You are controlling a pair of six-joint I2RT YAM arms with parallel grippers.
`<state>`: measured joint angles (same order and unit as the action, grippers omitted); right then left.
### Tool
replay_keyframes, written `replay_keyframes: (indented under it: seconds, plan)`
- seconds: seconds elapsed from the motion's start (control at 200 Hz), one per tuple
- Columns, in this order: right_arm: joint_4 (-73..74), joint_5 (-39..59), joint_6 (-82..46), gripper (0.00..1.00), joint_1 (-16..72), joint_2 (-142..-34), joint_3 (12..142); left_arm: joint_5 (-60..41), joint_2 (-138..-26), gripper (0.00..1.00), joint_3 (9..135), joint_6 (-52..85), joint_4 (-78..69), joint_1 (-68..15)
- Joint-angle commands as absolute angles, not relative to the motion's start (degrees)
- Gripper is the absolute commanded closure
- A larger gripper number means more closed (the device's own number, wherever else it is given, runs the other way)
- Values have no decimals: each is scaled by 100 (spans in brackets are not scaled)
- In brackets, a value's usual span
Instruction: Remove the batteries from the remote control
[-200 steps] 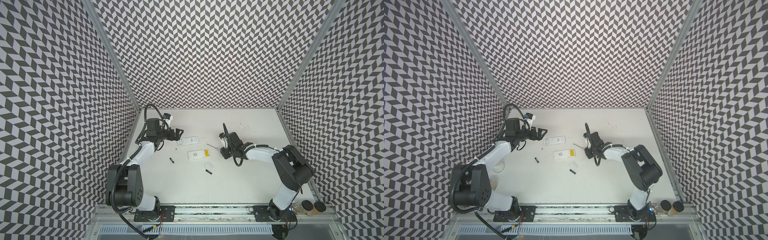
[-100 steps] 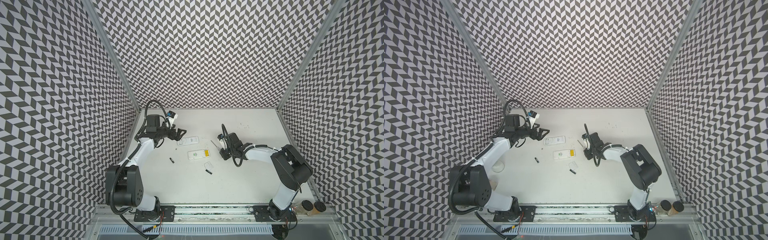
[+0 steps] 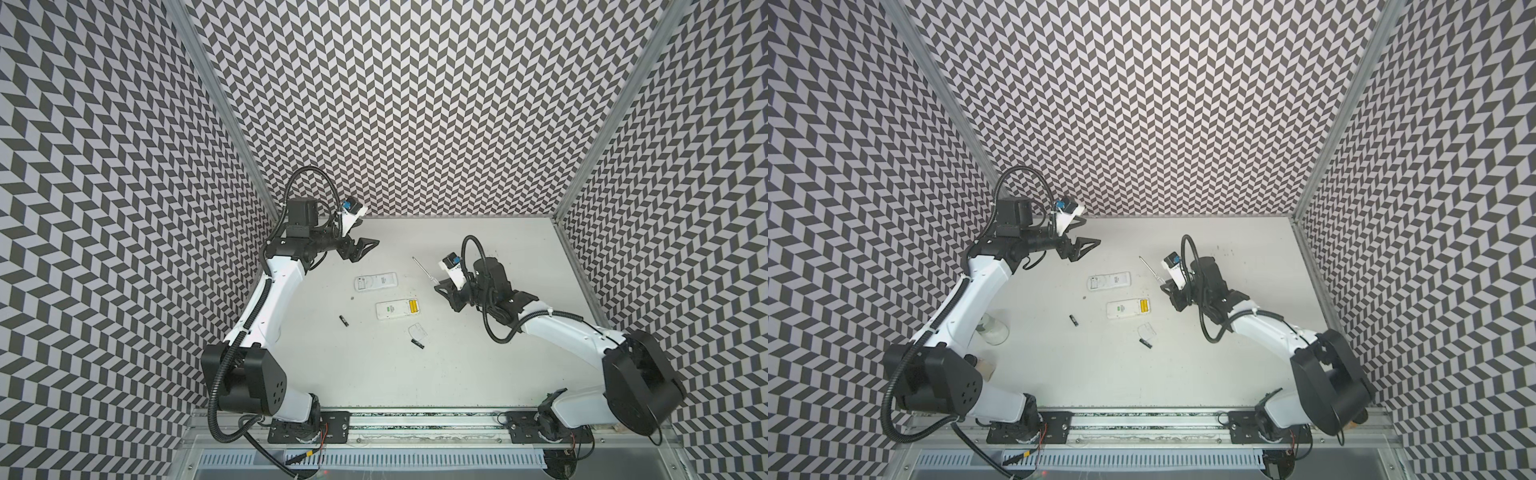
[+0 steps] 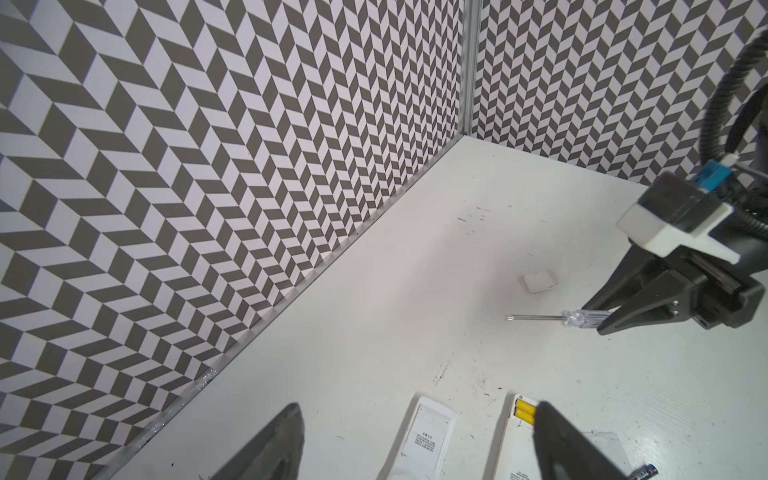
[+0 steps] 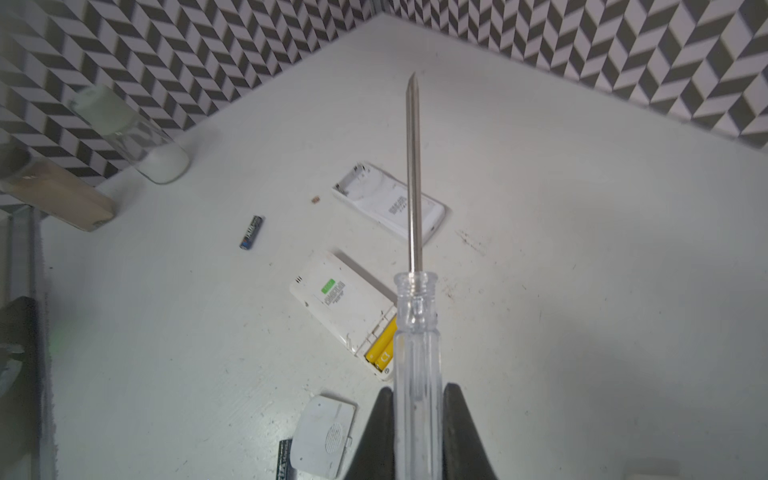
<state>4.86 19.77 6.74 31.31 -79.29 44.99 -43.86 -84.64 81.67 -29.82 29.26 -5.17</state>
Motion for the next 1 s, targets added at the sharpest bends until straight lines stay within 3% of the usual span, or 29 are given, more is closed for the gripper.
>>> replay_keyframes:
  seconds: [0.0,0.11,0.526,0.701,0.811,0.996]
  plan:
    - [1692,2524,886,100,3120,-7592,4154,-4925,-8438,18,8302,-3059,3306,-542]
    - [2200,2743,1052,100,3133,-7413,3871,-5483,-8443,24,8212,-3123,3404,-579]
    - [2410,2936,1433,100,3146,-7402,3780,-5970,-8664,30,8107,-4884,4649,-1308]
    - [2375,3037,1727,100,3213,-7533,3844,-5991,-8830,35,8011,-4940,4666,-1513]
    - [2303,3058,1964,100,3282,-7576,3833,-6022,-8868,47,7969,-4938,4614,-1521]
    - [2231,3103,2071,100,3451,-7718,3976,-6148,-8780,55,7756,-4781,4479,-1690]
